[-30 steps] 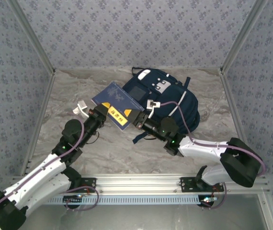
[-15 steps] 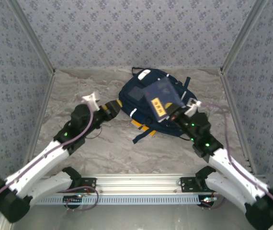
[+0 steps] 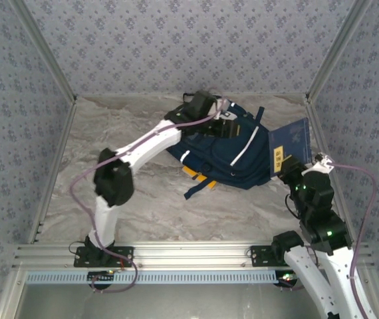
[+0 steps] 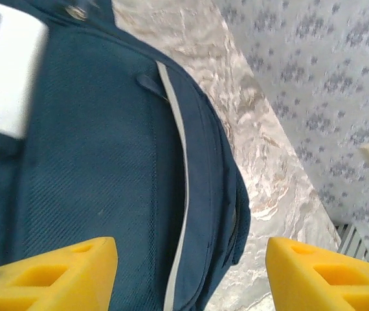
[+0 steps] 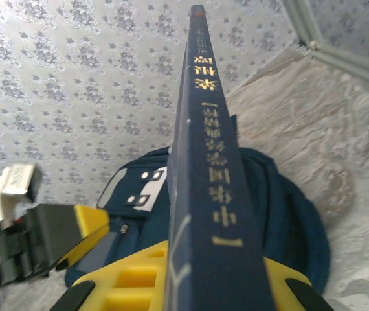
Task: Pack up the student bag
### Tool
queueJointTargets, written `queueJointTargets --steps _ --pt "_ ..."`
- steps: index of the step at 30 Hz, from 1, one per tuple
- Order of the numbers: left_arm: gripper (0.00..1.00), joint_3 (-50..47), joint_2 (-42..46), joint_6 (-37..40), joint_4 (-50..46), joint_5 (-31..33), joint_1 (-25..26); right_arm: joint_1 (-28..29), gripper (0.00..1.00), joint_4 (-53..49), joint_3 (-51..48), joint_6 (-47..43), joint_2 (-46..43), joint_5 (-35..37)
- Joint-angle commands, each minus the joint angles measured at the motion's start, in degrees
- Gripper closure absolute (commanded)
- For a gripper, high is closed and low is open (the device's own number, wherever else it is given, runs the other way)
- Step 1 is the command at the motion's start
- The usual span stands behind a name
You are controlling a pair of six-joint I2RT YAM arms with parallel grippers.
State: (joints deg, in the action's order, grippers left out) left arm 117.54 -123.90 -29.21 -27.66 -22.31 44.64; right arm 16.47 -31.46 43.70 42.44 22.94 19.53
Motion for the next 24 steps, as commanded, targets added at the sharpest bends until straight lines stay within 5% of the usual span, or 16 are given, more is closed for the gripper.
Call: queueJointTargets --steps 1,6,14,18,24 --pt "0.39 14.37 -8.71 2.87 -10.27 -5.50 1.01 -0.26 1.00 -2.73 2.26 -4.60 -2.05 4.57" --pt "0.41 34.60 -23.20 2.17 -15.39 -10.63 2.04 -0.27 1.00 -4.91 2.96 -5.87 -3.55 4.98" --pt "0.46 33.11 -28.44 -2.35 -6.39 -13.70 2.30 -0.23 1.00 -5.03 3.10 -9.84 -3.93 4.47" --pt "0.59 33.04 -29.56 -3.16 -5.20 -15.23 3.42 -0.28 1.00 -4.07 1.65 -10.10 -3.95 3.66" --pt "0.69 33.24 -30.43 -0.45 -9.07 -8.19 4.70 -0.26 1.00 -3.25 0.15 -8.64 -3.87 1.66"
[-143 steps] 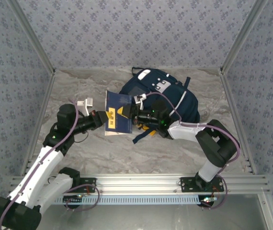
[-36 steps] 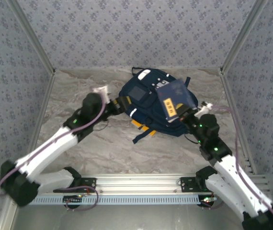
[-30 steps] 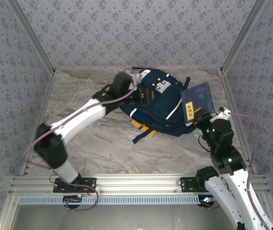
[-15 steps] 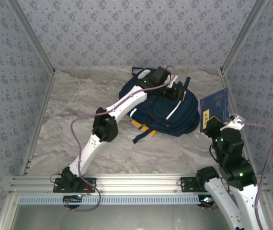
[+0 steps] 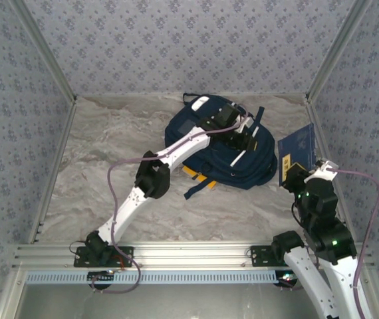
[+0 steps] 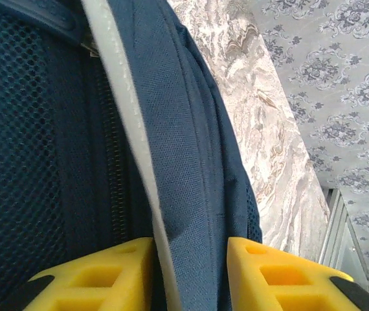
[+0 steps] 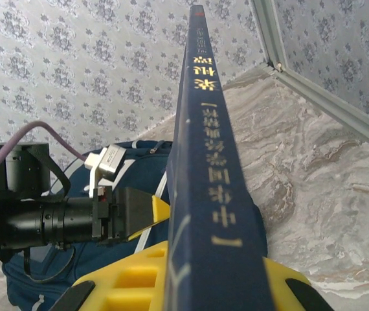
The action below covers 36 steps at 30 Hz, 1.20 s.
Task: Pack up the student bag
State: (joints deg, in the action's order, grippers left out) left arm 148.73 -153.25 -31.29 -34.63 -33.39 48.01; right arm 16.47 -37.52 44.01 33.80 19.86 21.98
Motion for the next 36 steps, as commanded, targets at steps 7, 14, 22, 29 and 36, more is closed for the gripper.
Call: queueJointTargets --steps 7,14,22,29,36 --pt "1.00 5.36 -1.50 3.05 -10.56 13.73 1.08 -0.32 1.00 2.65 1.39 0.53 -0.78 -1.75" --pt "1.00 9.57 7.11 2.17 -11.93 8.64 -0.88 -0.28 1.00 0.33 4.30 -0.85 -0.78 -0.50" --pt "1.00 7.37 20.26 5.09 -15.64 4.15 -5.84 -0.26 1.00 -0.47 4.55 -0.55 -0.70 -0.36" --pt "1.00 4.40 26.91 7.92 -17.09 1.43 -9.82 -0.28 1.00 4.11 -0.07 1.79 0.96 -9.66" --pt "1.00 1.97 29.53 10.84 -17.93 -2.94 -10.98 -0.82 1.00 21.28 -7.95 10.44 9.48 -32.37"
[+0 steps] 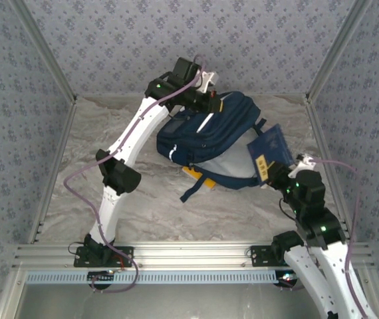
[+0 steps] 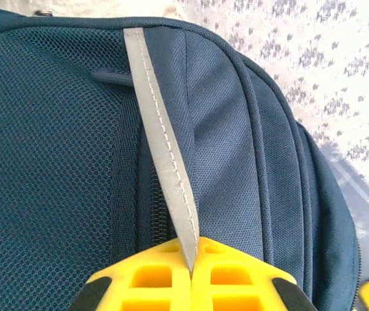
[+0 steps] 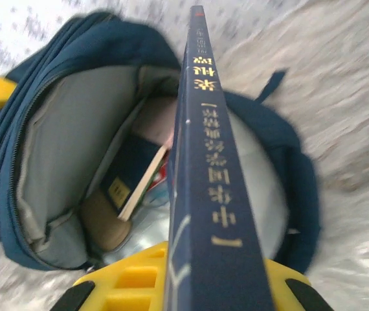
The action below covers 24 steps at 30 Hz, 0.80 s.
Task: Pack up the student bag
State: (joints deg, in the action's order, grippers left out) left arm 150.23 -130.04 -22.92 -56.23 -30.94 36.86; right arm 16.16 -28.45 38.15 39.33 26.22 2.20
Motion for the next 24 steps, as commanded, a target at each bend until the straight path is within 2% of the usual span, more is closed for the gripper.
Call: queueJointTargets --steps 1,5,10,13,16,18,24 --pt "1.00 0.03 6.69 2.61 3.82 -5.64 0.16 -0.73 1.00 15.50 -3.15 6.47 4.93 -15.44" --pt "1.00 -2.96 8.49 2.08 5.25 -7.00 0.11 -1.78 1.00 30.36 -7.44 14.06 13.30 -24.39" --pt "1.00 -8.13 11.74 2.08 7.15 -7.97 0.11 -2.02 1.00 48.81 -10.38 18.45 23.95 -29.68" --pt "1.00 -12.43 14.36 1.93 9.13 -7.74 -0.19 -1.95 1.00 56.35 -10.58 20.81 29.11 -29.79" --pt "1.00 -15.63 16.72 1.34 10.92 -7.73 -0.57 -1.30 1.00 60.19 -9.62 21.89 33.60 -29.40" --pt "1.00 -17.21 18.07 0.98 11.95 -7.74 -0.93 -0.44 1.00 59.12 -7.94 20.67 36.70 -28.19" --pt "1.00 -19.99 20.89 0.49 13.25 -7.96 -1.69 3.90 1.00 60.71 -2.62 20.29 51.00 -23.67"
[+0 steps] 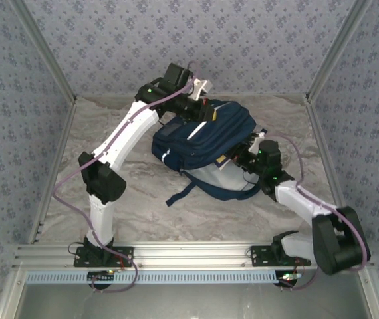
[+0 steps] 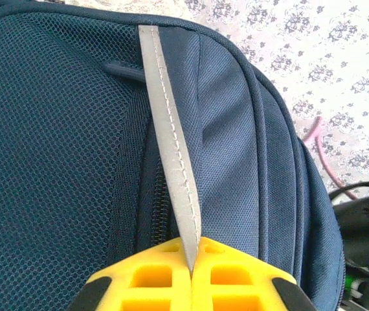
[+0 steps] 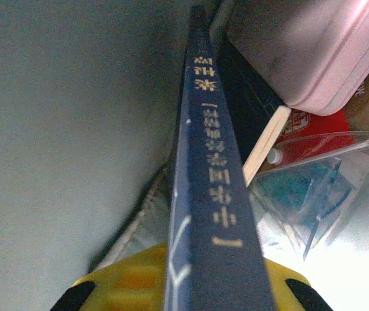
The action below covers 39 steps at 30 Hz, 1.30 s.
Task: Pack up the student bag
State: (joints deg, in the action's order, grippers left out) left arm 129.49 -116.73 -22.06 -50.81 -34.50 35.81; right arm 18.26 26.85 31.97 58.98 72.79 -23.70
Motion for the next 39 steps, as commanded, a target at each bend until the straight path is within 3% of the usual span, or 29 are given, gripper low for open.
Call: queueJointTargets --steps 1,5,9,12,15,18,24,28,35,39 --pt "1.00 0.30 7.93 -0.41 7.98 -4.48 -0.72 2.59 1.00 6.59 4.45 1.27 6.64 3.01" --pt "1.00 -3.05 10.00 -1.61 9.90 -4.74 -1.05 6.04 0.99 11.93 9.18 6.21 16.58 8.02" --pt "1.00 -7.12 12.49 -2.82 11.61 -4.20 -1.81 10.20 0.82 7.55 18.16 6.46 24.41 12.58" --pt "1.00 -11.30 14.94 -4.57 15.67 -1.87 -3.22 12.03 0.52 2.63 24.31 4.17 28.44 12.34" --pt "1.00 -16.13 17.40 -7.95 19.70 -0.31 -6.38 12.07 0.32 1.40 23.50 3.47 27.24 13.03" --pt "1.00 -22.47 20.48 -11.58 23.84 2.18 -10.19 11.95 0.19 -1.34 20.73 0.11 23.43 14.30" --pt "1.00 -35.83 29.76 -14.35 32.66 15.62 -15.29 10.55 0.14 4.24 14.82 -4.69 17.88 3.30" --pt "1.00 -39.53 33.26 -14.19 32.95 22.38 -18.05 9.04 0.15 6.85 10.50 -6.15 12.89 -0.07" --pt "1.00 -43.71 35.84 -13.68 31.05 32.48 -21.56 6.96 0.20 -12.17 8.79 -18.15 1.69 10.85" --pt "1.00 -44.73 35.33 -11.75 28.44 39.49 -21.82 2.47 0.21 -21.99 10.99 -19.48 3.32 14.68"
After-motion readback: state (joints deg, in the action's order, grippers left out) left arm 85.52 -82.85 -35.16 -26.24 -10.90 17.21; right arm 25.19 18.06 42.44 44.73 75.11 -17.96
